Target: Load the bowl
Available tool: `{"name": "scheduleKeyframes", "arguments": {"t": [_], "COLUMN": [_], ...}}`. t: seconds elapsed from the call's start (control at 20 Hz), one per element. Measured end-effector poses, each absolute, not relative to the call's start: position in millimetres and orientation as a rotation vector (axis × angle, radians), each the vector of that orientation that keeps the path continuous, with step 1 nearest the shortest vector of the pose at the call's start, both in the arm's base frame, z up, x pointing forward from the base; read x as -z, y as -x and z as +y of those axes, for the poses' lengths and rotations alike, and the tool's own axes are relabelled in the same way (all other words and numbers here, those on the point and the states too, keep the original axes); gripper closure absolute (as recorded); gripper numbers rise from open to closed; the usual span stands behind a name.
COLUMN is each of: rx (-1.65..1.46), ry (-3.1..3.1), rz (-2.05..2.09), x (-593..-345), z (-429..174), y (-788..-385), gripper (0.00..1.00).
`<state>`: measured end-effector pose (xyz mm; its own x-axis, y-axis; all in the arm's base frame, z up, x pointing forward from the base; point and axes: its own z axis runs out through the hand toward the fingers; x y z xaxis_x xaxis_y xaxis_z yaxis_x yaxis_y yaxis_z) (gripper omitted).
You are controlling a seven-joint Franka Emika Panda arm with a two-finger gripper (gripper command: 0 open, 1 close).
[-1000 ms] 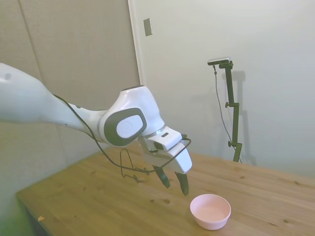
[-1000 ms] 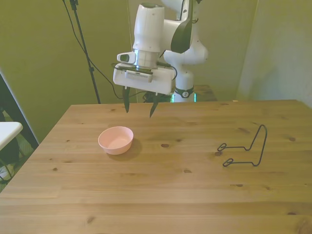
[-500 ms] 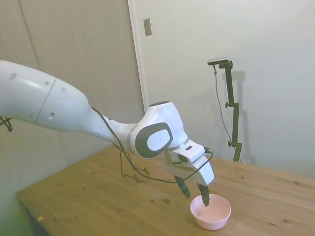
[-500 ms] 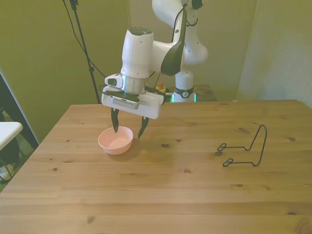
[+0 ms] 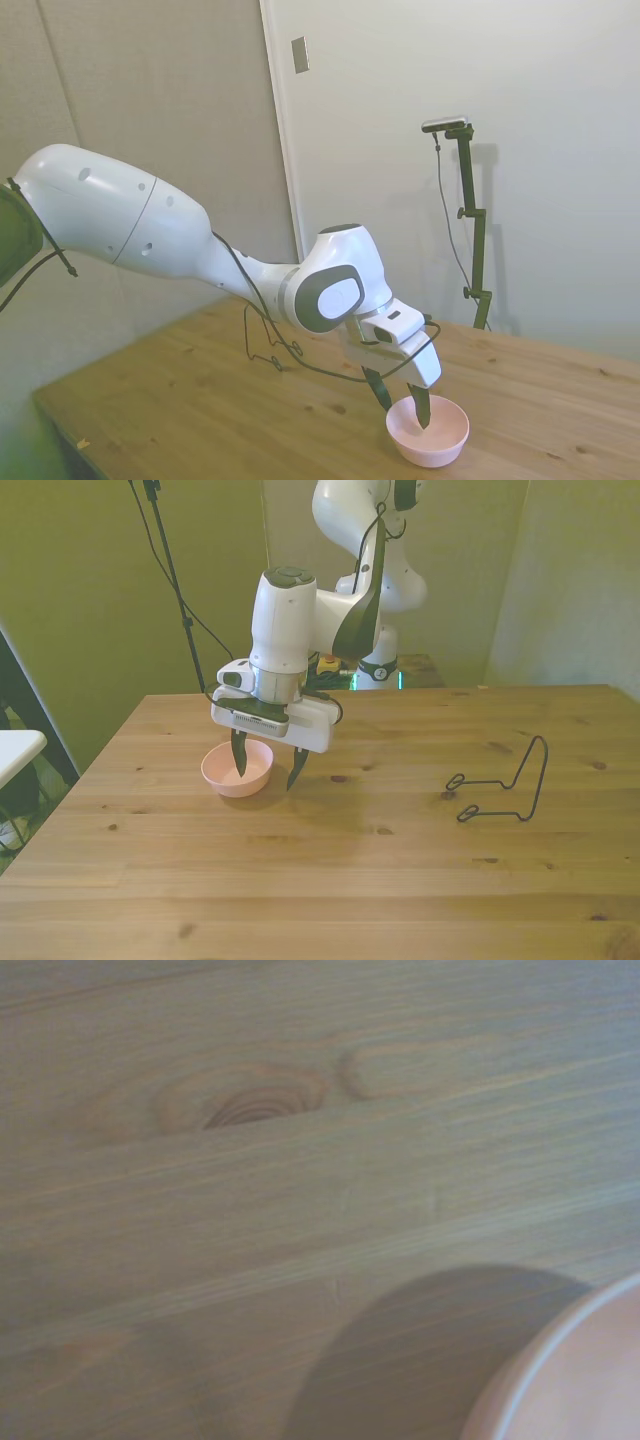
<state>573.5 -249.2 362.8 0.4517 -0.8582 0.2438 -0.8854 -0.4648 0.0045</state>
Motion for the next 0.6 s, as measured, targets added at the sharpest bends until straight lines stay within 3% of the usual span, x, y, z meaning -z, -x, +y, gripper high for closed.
{"name": "scheduleKeyframes", "arguments": {"t": [0.6], "rx": [-0.309], "ry": [-2.578], "rz": [-1.56], "x": [-363.5], "z": [-246.7], "y": [-574.8], "gripper": [1.0]}}
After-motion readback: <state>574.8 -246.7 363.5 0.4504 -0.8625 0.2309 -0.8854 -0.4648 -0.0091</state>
